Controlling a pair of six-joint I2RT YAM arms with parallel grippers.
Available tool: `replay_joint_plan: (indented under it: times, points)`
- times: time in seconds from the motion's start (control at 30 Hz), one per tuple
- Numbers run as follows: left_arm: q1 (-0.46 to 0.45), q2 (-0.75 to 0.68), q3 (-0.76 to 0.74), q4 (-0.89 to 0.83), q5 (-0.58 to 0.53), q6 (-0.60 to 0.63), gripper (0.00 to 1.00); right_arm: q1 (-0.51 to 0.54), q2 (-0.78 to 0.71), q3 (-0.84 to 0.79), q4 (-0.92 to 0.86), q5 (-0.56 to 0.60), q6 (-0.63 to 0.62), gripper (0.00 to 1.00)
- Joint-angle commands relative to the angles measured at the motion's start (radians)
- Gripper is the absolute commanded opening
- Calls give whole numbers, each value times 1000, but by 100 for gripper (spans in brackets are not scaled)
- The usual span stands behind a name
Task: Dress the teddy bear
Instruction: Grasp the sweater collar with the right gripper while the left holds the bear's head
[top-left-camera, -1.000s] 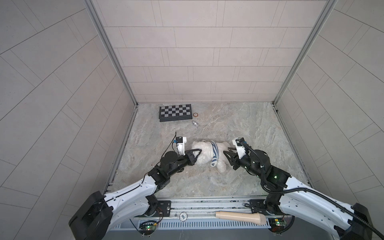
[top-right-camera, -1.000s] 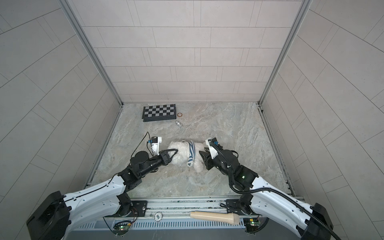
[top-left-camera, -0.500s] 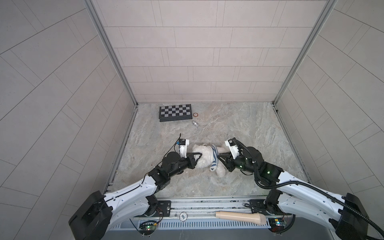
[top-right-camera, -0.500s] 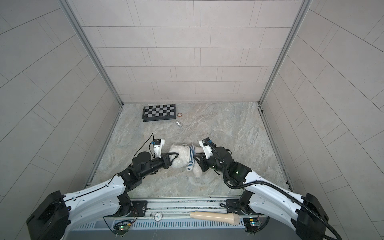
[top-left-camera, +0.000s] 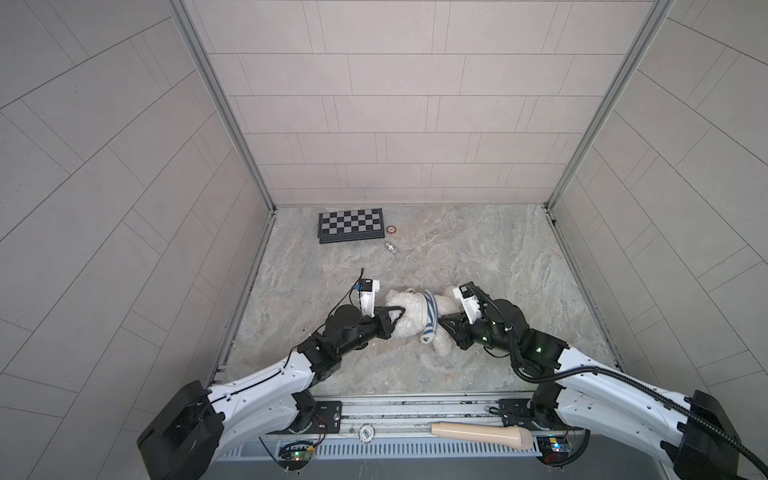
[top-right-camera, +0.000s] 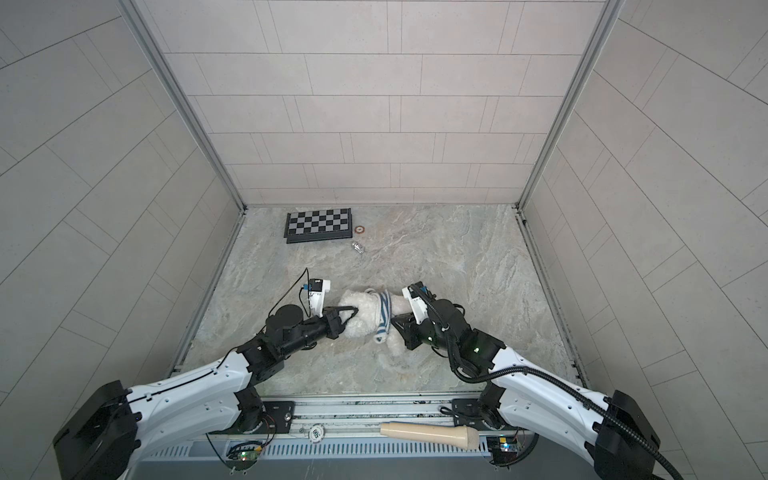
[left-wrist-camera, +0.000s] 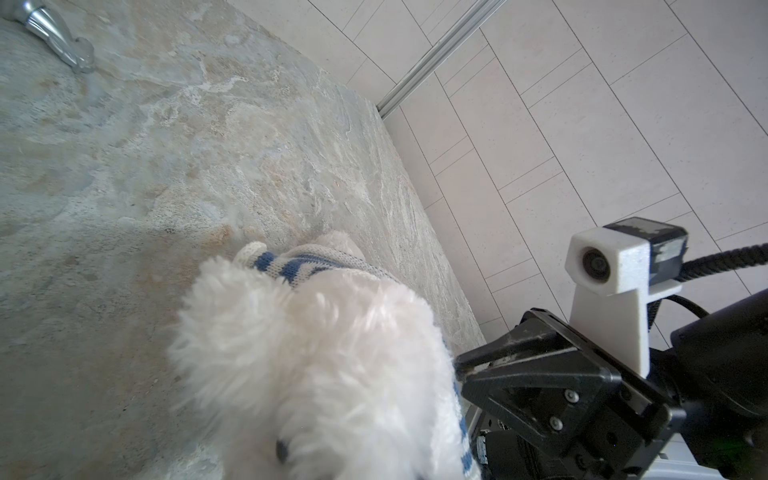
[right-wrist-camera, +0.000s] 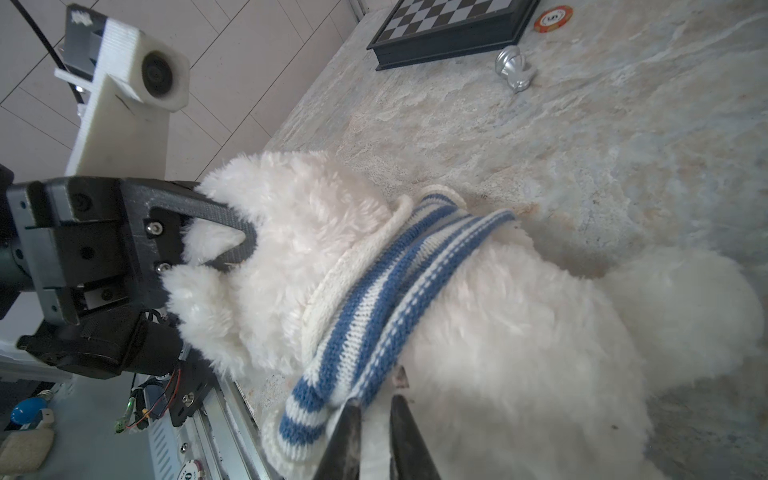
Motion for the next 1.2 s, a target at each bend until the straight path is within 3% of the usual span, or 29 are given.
replay_joint_plan:
  times: [0.0,0.23,0.6,1.0,1.17]
  points:
    - [-7,-5,-6,38,-5,6,0,-1,-18,-18,17,-6,47,24]
    - [-18,-3,-9,38,-14,7,0,-1,7,-26,69,-14,65,28]
    - [-22,2,-9,50,-16,1,0,0,55,-34,137,-37,82,24]
    - [-28,-3,-7,58,-22,-8,0,8,77,-39,150,-46,85,11]
    - [-30,-7,-8,75,-30,-31,0,11,42,-43,120,-15,74,0]
